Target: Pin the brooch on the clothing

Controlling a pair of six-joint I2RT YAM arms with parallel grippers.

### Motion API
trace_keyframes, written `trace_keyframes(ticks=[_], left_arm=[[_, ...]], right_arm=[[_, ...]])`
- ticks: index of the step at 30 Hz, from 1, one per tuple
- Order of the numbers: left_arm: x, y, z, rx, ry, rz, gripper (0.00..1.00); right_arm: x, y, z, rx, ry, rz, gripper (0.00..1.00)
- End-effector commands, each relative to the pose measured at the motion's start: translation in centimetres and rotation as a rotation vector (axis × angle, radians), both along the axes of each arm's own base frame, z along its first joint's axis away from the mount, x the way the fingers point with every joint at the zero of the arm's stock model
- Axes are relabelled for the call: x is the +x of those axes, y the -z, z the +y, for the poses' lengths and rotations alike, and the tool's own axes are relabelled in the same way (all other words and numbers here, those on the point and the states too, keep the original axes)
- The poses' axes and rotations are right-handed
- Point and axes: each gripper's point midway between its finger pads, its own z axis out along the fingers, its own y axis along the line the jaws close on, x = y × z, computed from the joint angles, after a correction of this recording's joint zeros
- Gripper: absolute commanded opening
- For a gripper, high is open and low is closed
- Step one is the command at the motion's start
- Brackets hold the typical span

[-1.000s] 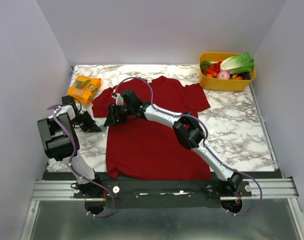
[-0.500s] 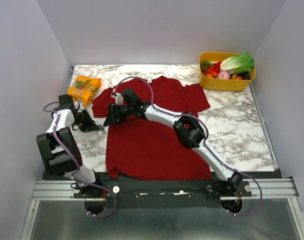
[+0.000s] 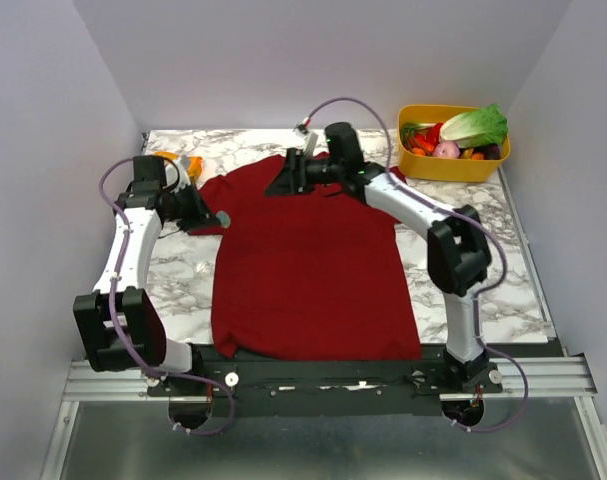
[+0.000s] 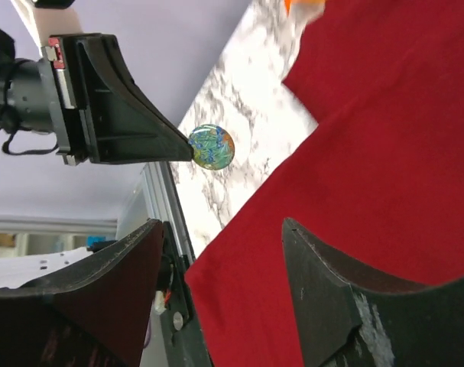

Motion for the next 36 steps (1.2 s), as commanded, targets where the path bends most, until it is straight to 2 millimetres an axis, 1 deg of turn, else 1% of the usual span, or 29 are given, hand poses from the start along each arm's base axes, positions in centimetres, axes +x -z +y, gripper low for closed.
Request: trace_keyframes(ticks=[1, 2, 4, 5, 6, 7, 8, 9, 10, 11, 12, 15, 16, 17, 19, 23, 24, 25, 26, 28, 34, 35, 36], left_arm=[[0.9, -8.3, -6.0, -0.048, 0.199, -0.219, 0.0], [1.0, -9.4, -6.8, -0.068, 0.234, -0.254, 0.0], [0.3, -11.2, -10.5, -0.094, 0.363, -0.314, 0.0], [0.2, -11.8, -11.7, -0.112, 0.41, -0.344, 0.0], [0.0, -12.0, -12.6, -0.126, 0.453, -0.355, 0.0], [-0.3, -12.4, -13.6, -0.135, 0.493, -0.367, 0.0], [-0.7, -12.1, -14.9, -0.142, 0.548, -0.365, 0.0], [-1.3, -12.1, -15.8, -0.161, 0.592, -0.363, 0.0], [-1.6, -12.3, -16.4, -0.17, 0.619, -0.367, 0.0], [-2.1, -12.4, -17.4, -0.181, 0.656, -0.375, 0.0], [-2.5, -12.5, -17.8, -0.187, 0.679, -0.383, 0.0], [-3.1, -13.1, -18.5, -0.198, 0.712, -0.406, 0.0], [-3.7, -13.2, -18.8, -0.221, 0.735, -0.406, 0.0], [-3.8, -13.4, -18.8, -0.229, 0.742, -0.411, 0.0], [-4.4, -13.6, -19.1, -0.245, 0.77, -0.419, 0.0], [-5.3, -13.4, -19.5, -0.257, 0.796, -0.409, 0.0], [-5.5, -13.5, -19.5, -0.262, 0.802, -0.417, 0.0], [-5.8, -13.4, -19.6, -0.273, 0.807, -0.412, 0.0], [-5.9, -13.6, -19.8, -0.294, 0.813, -0.417, 0.0], [-6.0, -13.7, -19.9, -0.292, 0.814, -0.42, 0.0], [-7.0, -14.4, -20.0, -0.296, 0.855, -0.445, 0.0], [-7.3, -14.2, -19.9, -0.295, 0.859, -0.432, 0.0], [-7.5, -14.2, -19.9, -0.295, 0.866, -0.429, 0.0]], right_arm=[[-2.2, -3.4, -3.5, 0.046, -0.074, -0.122, 0.72], [-3.4, -4.0, -4.5, 0.055, -0.095, -0.125, 0.72], [-4.0, -4.3, -5.7, 0.058, -0.105, -0.145, 0.72], [-4.7, -4.8, -6.1, 0.067, -0.122, -0.155, 0.72], [-5.6, -5.2, -6.7, 0.071, -0.131, -0.164, 0.72], [-5.9, -5.7, -7.2, 0.077, -0.136, -0.182, 0.72], [-6.3, -5.9, -7.5, 0.082, -0.145, -0.189, 0.72], [-6.8, -5.6, -7.9, 0.078, -0.147, -0.182, 0.72], [-7.2, -6.5, -8.4, 0.087, -0.146, -0.213, 0.72], [-7.3, -6.4, -8.6, 0.077, -0.136, -0.217, 0.72], [-7.4, -6.5, -8.9, 0.068, -0.126, -0.223, 0.72], [-7.6, -6.4, -9.8, 0.039, -0.104, -0.24, 0.71], [-7.7, -6.2, -10.1, 0.033, -0.098, -0.237, 0.71], [-7.8, -6.5, -10.2, 0.036, -0.097, -0.245, 0.7], [-8.0, -6.7, -10.2, 0.04, -0.102, -0.247, 0.69], [-8.4, -7.4, -10.0, 0.065, -0.142, -0.255, 0.67], [-8.4, -7.5, -10.0, 0.068, -0.146, -0.259, 0.66], [-8.5, -7.6, -10.0, 0.071, -0.151, -0.265, 0.61], [-8.5, -7.6, -10.0, 0.071, -0.152, -0.267, 0.56], [-8.6, -7.8, -9.9, 0.078, -0.166, -0.27, 0.52], [-8.8, -8.2, -9.9, 0.09, -0.175, -0.275, 0.51], [-8.9, -8.3, -9.9, 0.094, -0.178, -0.274, 0.48], [-9.0, -8.3, -9.9, 0.097, -0.179, -0.275, 0.48]])
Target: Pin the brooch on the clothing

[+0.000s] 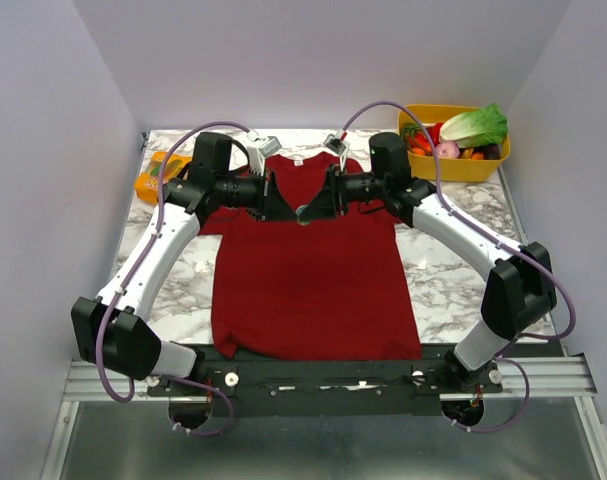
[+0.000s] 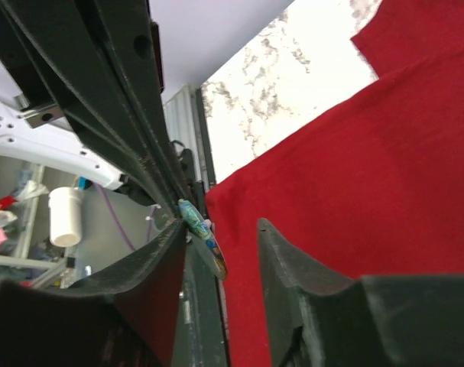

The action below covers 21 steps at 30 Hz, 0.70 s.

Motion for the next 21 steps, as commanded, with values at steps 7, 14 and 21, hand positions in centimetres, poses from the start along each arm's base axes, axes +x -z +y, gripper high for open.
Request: trace_keyframes(ticks=[7, 14, 21], left_arm=[[-1.9, -0.9, 0.4, 0.028, 0.044, -0.048, 0.0], [2.3, -0.9, 3.3, 0.332, -0.33, -0.191, 0.59], [2.2, -1.5, 2.2, 0.455, -0.43, -0.339, 0.82]], right_arm=[[-0.5, -1.8, -0.2, 0.038, -0.022, -0.034, 0.04], [2.3, -1.8, -1.1, -0.048, 0.233, 0.064, 0.0], [4.4, -0.2, -2.3, -0.15, 0.402, 0.142, 0.01]])
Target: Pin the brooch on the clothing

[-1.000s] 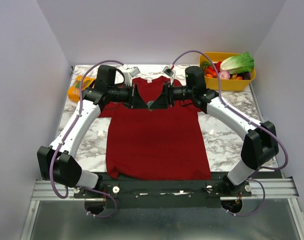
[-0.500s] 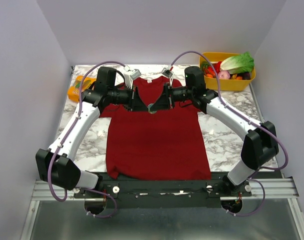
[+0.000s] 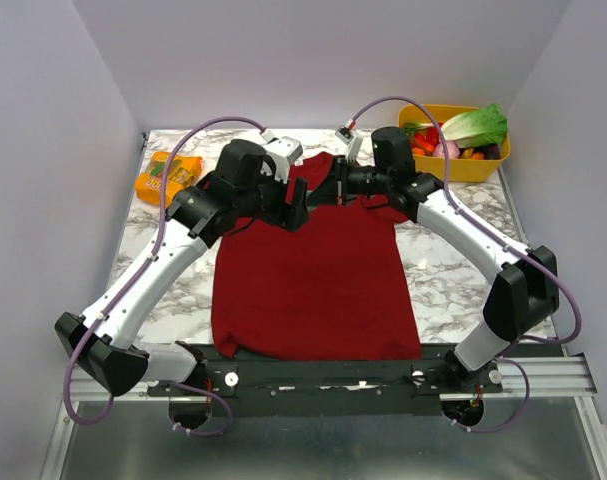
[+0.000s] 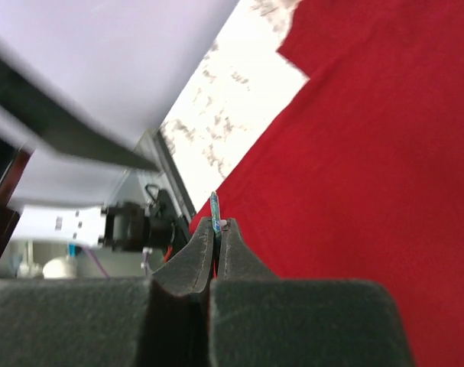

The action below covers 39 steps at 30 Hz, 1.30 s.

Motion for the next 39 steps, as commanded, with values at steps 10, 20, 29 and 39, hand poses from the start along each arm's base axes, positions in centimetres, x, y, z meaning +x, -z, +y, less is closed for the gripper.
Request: trace_keyframes(ticks=[10, 20, 29, 39], left_arm=[[1.3, 2.7, 2.1, 0.129, -0.222, -0.054, 0.82], [2.2, 4.9, 6.2, 0.244, -0.44, -0.063, 0.81], [1.6, 4.2, 8.6, 0.208, -0.56, -0.095, 0.8], [0.7, 4.2, 7.9, 0.093, -0.514, -0.081, 0.81]], right_arm=[[0.6, 18.6, -5.5, -0.627, 0.257, 0.231, 0.05], [-0.9, 23.6, -7.9, -1.145, 0.379, -0.074, 0.02], [-5.2, 24.9, -5.5, -1.143, 0.284, -0.156, 0.26], [-7.3, 17.8, -1.2, -0.812, 0.183, -0.176, 0.69]])
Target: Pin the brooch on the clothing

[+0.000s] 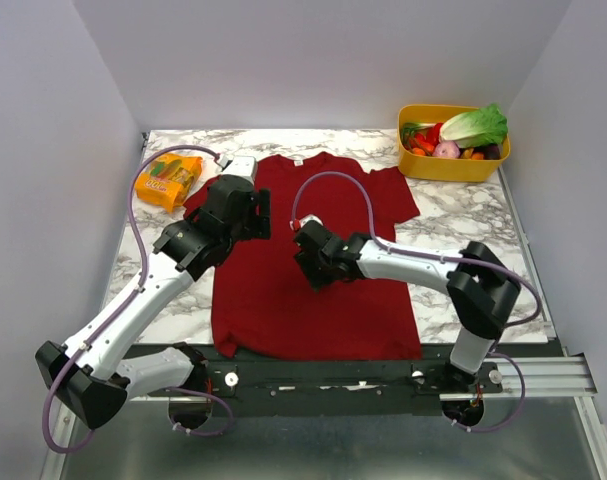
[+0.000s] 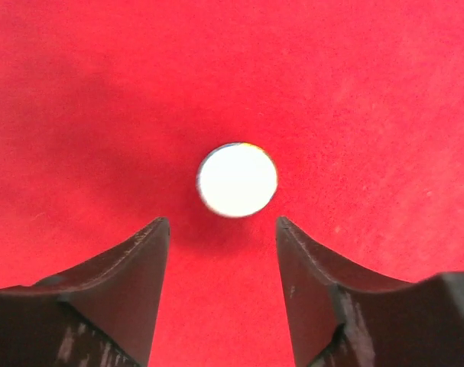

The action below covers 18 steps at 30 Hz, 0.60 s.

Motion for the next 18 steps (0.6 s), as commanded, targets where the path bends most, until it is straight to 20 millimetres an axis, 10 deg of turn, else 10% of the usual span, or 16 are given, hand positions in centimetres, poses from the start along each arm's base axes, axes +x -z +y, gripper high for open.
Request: trace_keyframes(ticks=[1, 8, 18], left_arm=[[0.1, 0.4, -1.1, -0.076, 0.022, 0.009, 0.81], [0.0, 3.0, -4.8, -0.181, 0.159, 0.097, 0.82], [-1.1, 9.6, -12.7, -0.475, 0.353, 0.354, 0.83]], right_arm=[[-0.3, -5.4, 2.9, 0.205, -0.067, -0.034, 0.75], [0.9, -8.3, 1.5, 0.42, -0.019, 0.064, 0.75], [1.6, -2.3, -1.2, 0.508, 0.025, 0.251, 0.66]])
